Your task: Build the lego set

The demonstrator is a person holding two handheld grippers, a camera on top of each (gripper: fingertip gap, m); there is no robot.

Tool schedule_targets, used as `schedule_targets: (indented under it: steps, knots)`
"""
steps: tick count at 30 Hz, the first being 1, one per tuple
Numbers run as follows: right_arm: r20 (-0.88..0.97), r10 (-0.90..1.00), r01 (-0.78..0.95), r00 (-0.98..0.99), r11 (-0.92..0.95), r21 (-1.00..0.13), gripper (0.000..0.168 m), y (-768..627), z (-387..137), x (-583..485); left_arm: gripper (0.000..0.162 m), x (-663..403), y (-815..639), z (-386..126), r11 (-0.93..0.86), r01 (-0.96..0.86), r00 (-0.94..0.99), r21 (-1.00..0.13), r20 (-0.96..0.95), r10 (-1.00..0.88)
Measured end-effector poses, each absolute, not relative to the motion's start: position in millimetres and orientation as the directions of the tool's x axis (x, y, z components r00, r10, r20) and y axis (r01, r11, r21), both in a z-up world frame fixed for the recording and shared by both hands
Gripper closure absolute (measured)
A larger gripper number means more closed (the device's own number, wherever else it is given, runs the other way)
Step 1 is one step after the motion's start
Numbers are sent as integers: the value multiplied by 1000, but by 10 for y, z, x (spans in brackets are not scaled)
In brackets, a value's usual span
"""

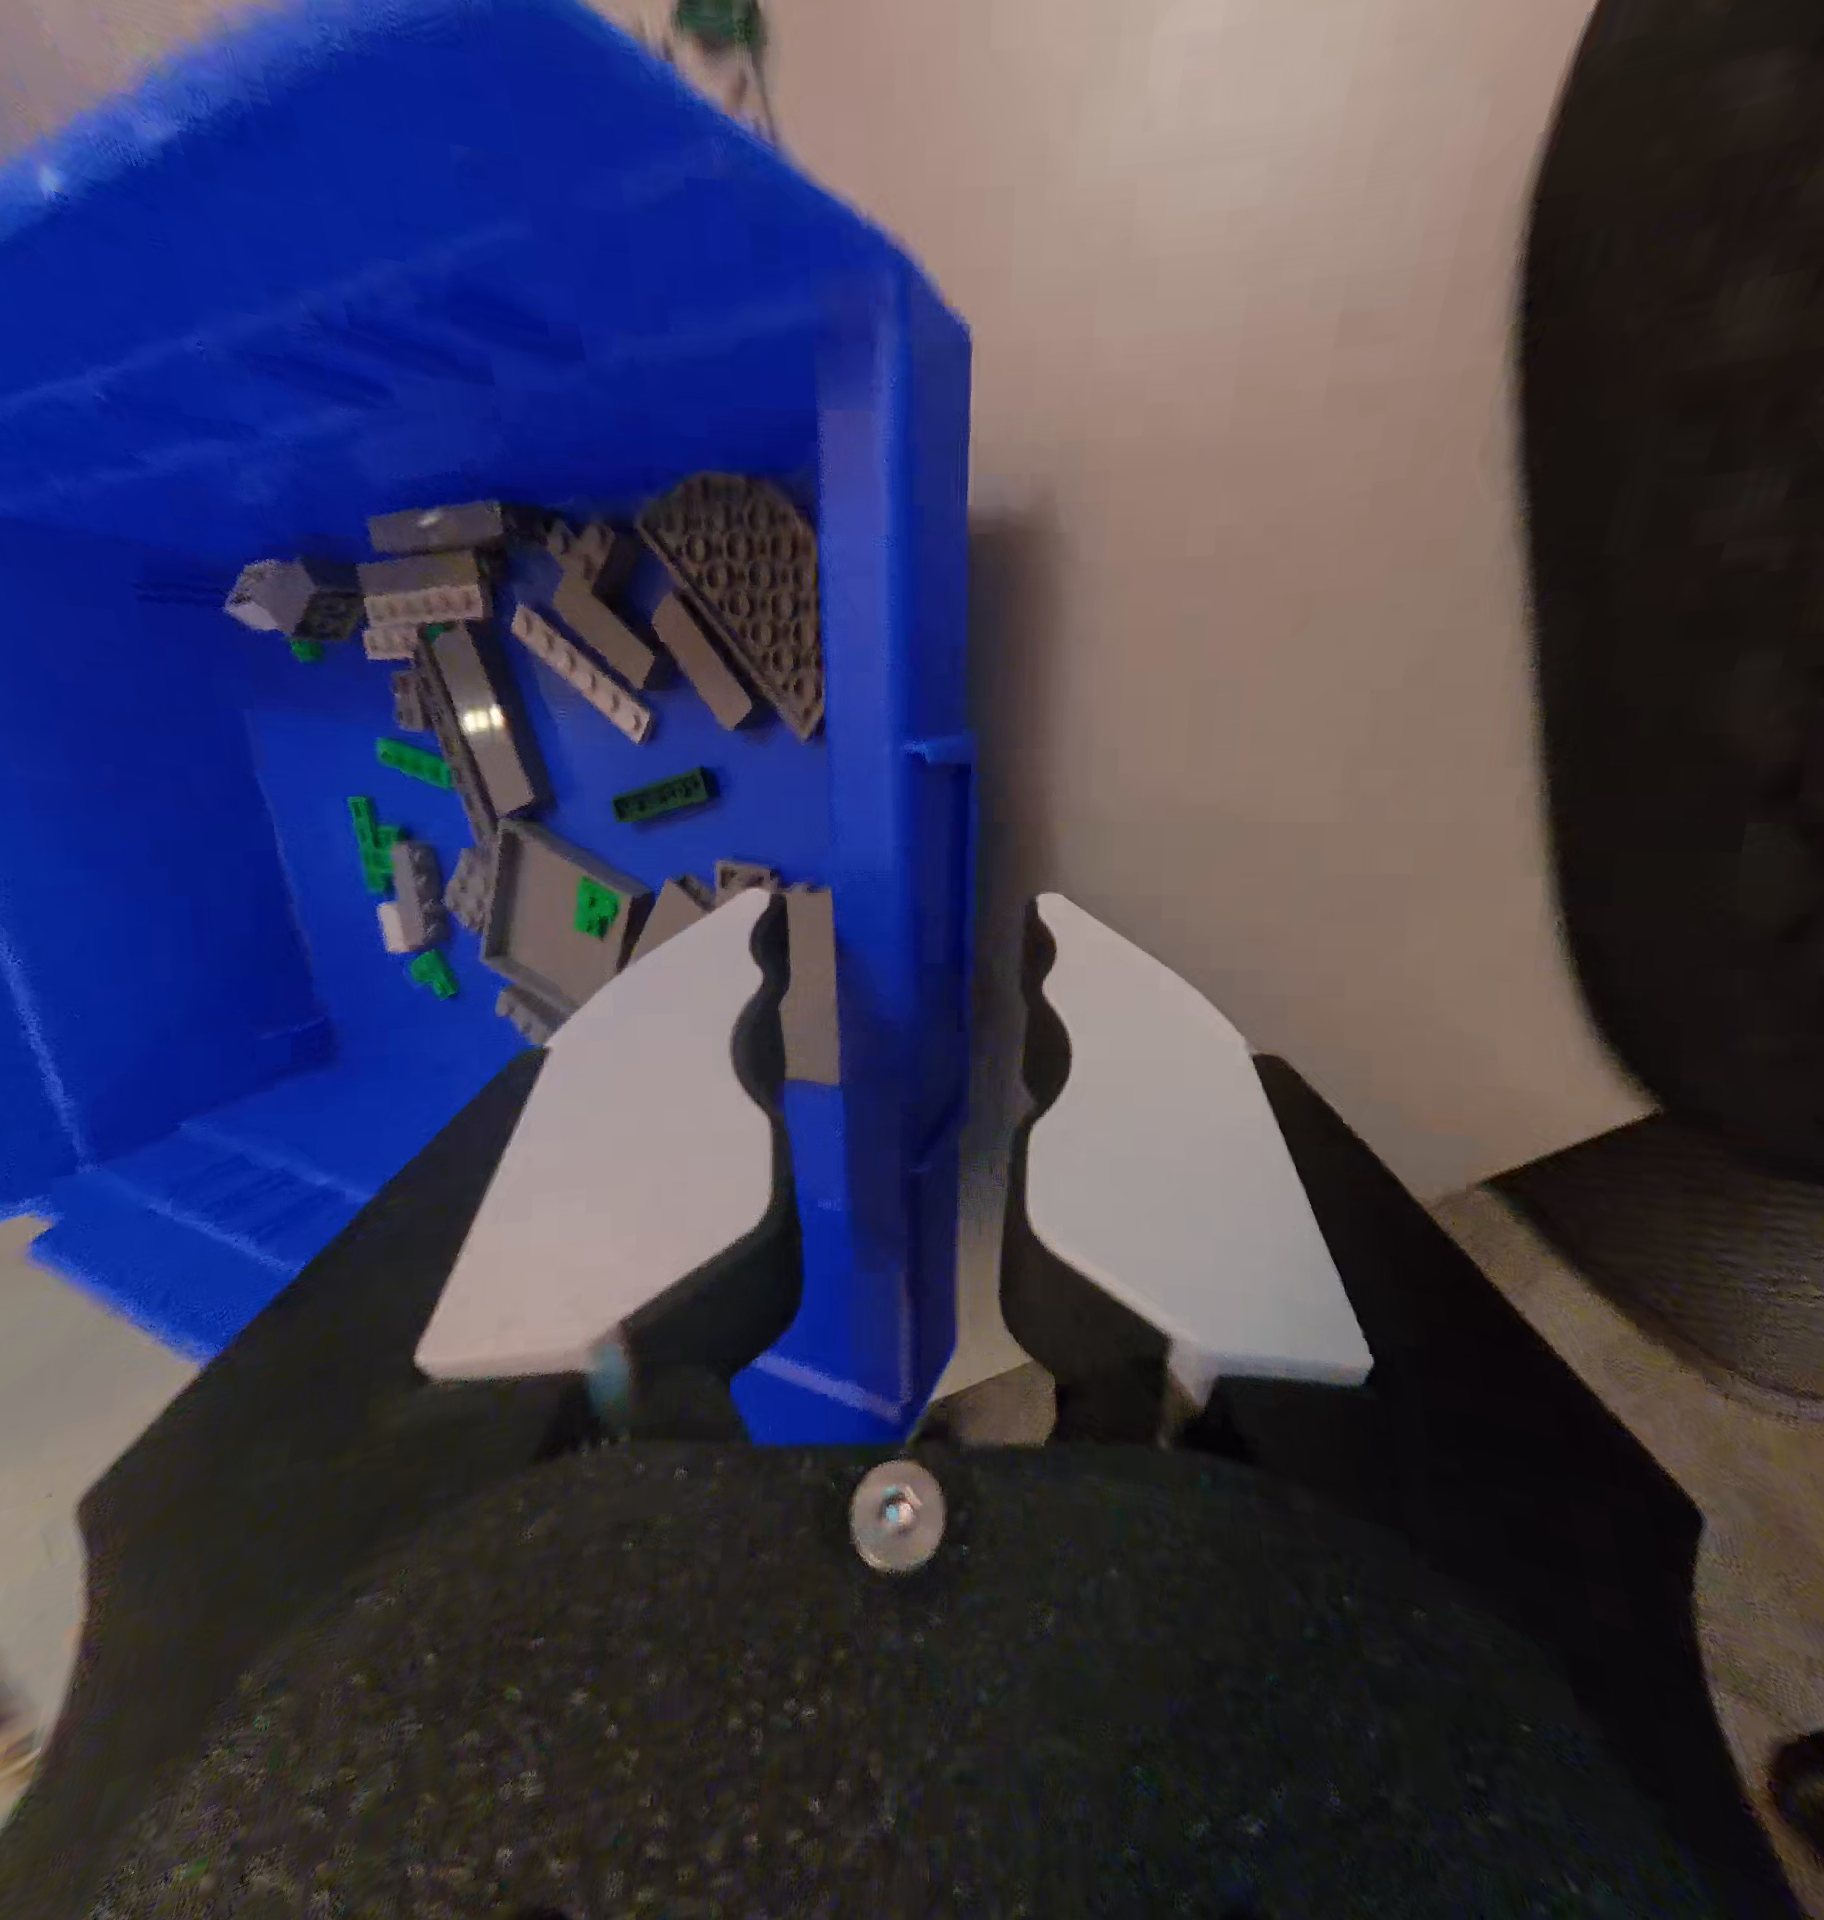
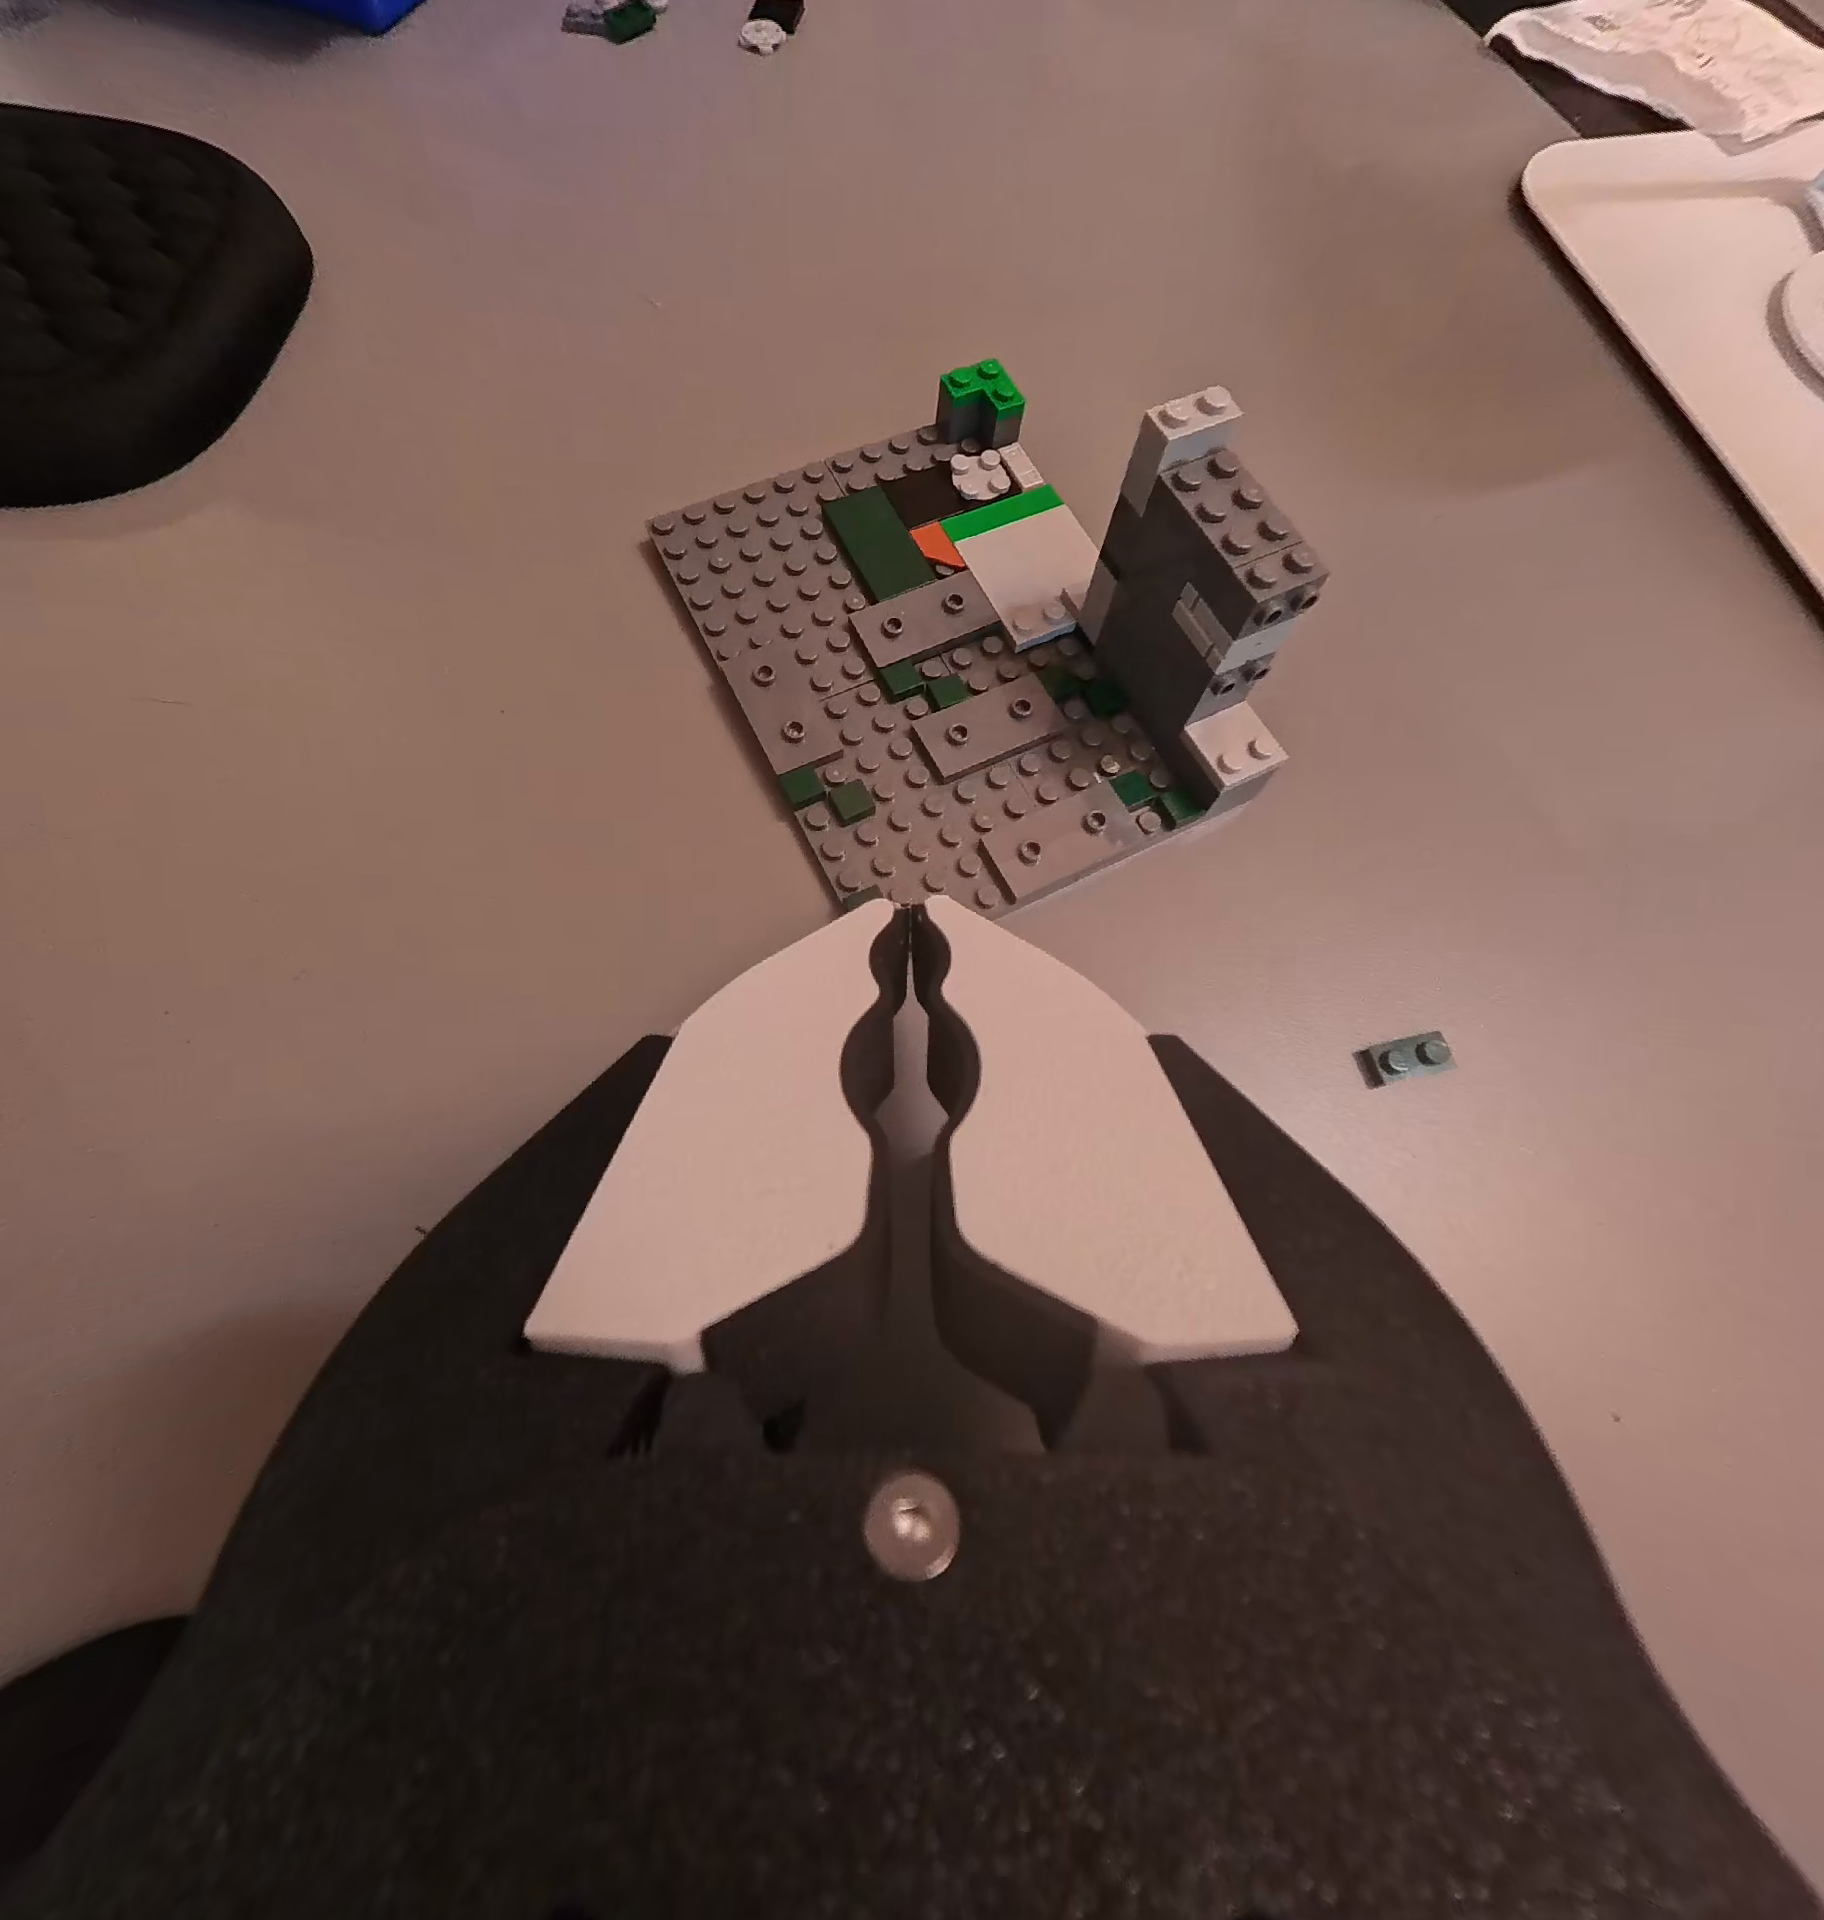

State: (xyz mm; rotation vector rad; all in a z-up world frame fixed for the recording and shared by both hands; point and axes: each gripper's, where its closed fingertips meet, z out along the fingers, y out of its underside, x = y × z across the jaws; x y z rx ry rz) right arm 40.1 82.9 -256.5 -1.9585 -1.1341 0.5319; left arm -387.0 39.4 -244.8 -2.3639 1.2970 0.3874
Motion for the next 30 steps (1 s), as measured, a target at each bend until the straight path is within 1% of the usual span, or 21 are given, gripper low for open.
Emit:
schedule_targets:
  steps: [3, 7, 10, 12, 15, 20, 25, 28, 30]
  knots:
    - [31, 861, 528, 508, -283, -801, 168, 824, -2568, 396, 116, -3744, 432, -2239, -483, -810, 583, -332, -367, -725]
    - [30, 863, 527, 504, -280, -802, 168, 817, -2563, 388, 120, -3766, 667, -1843, -536, -682, 714, -497, -295, -635]
    - [30, 866, 530, 498, -277, -802, 168, 807, -2562, 378, 124, -4015, 933, -1611, -595, -585, 800, -551, -275, -533]
    - [33, 868, 530, 496, -272, -803, 168, 801, -2553, 377, 126, -4219, 1111, -1526, -646, -512, 853, -566, -249, -458]
    - [34, 867, 524, 498, -269, -808, 168, 803, -2525, 386, 127, -4547, 1345, -1528, -730, -417, 908, -542, -215, -359]
    - [33, 865, 512, 501, -266, -816, 168, 809, -2488, 407, 129, -4969, 1652, -1735, -854, -247, 968, -457, -142, -204]
    - [28, 866, 505, 500, -265, -822, 168, 801, -2469, 412, 124, -5279, 1852, -2093, -943, -57, 993, -328, -115, -20]
    - [34, 867, 509, 496, -259, -821, 168, 785, -2464, 413, 123, -5362, 1900, -2319, -967, 34, 993, -254, -101, 62]
    - [39, 868, 512, 495, -255, -820, 168, 779, -2463, 412, 121, -5390, 1920, -2449, -970, 86, 990, -227, -92, 110]
